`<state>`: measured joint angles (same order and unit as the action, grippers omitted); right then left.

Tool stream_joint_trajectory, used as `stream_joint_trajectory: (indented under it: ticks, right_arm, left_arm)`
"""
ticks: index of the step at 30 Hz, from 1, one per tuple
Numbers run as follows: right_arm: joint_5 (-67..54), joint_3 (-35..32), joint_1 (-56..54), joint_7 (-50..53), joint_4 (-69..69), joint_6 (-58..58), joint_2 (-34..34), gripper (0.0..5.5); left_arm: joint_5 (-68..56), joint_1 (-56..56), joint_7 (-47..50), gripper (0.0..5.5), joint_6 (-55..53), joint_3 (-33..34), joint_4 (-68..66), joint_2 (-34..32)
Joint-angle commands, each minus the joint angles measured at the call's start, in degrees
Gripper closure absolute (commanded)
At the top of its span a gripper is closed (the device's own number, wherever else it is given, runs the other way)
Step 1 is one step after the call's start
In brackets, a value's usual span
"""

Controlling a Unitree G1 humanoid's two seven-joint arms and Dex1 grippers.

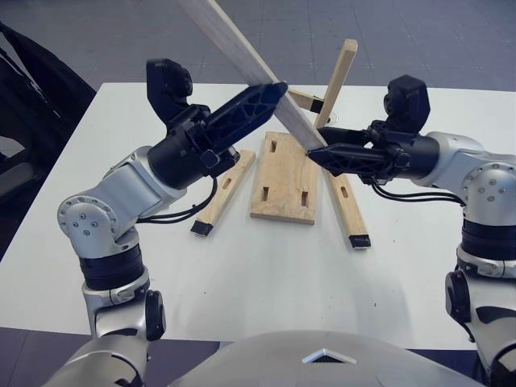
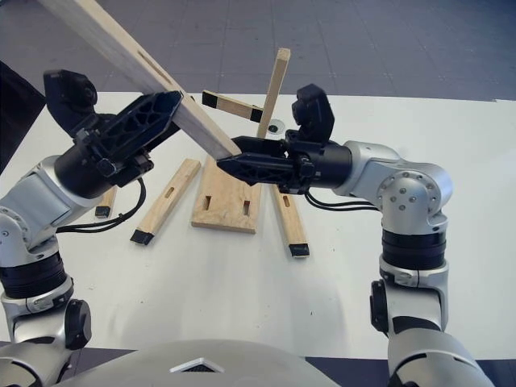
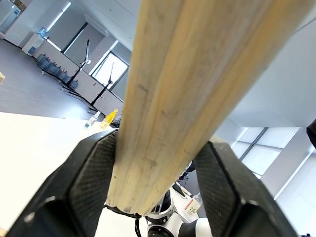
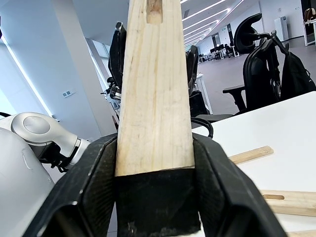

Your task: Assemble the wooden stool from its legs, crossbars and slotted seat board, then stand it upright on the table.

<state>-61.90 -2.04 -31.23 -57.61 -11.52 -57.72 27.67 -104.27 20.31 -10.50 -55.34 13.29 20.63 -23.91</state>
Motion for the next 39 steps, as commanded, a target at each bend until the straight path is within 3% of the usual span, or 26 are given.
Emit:
stream_joint_trajectory:
  ticks: [1,8,17,26,34,35,39]
  right_arm:
    - [1.05,1.37,1.21,-1.73,-1.37,-0.26,1.71,3.48]
    - [0.88,1.65,0.86,-1.83,-1.48,0.01,1.75,3.48]
    - [0.22,0.96,-0.24,-1.08,-1.0,-0.14,1.25,3.48]
    - [0.84,1.0,-0.25,-0.85,-0.42,0.2,1.2,3.48]
    - [1.38,1.78,0.12,-1.57,-1.01,-0.21,2.0,3.48]
    - [1.99,2.05,0.07,-1.49,-1.01,0.04,2.14,3.11]
    - [4.19,3.28,-0.3,-1.0,-0.16,0.05,2.87,2.5]
  left_arm:
    - [-1.4,0.42,-0.77,2.94,3.41,0.76,0.08,-0.43]
    - [-1.42,-0.21,-1.45,1.79,4.25,-0.71,0.83,-1.84]
    - [0.31,-1.65,-2.27,1.74,3.97,-3.33,1.11,-4.33]
    - [0.18,-1.85,-2.92,2.99,5.01,-3.28,0.98,-4.58]
    - [3.2,-2.23,-3.57,3.09,5.71,-3.07,-0.19,-4.44]
    - [3.63,-2.22,-3.49,3.1,5.86,-2.98,-0.53,-4.39]
    - [6.18,-2.0,-4.05,3.37,6.55,-2.28,-2.58,-4.47]
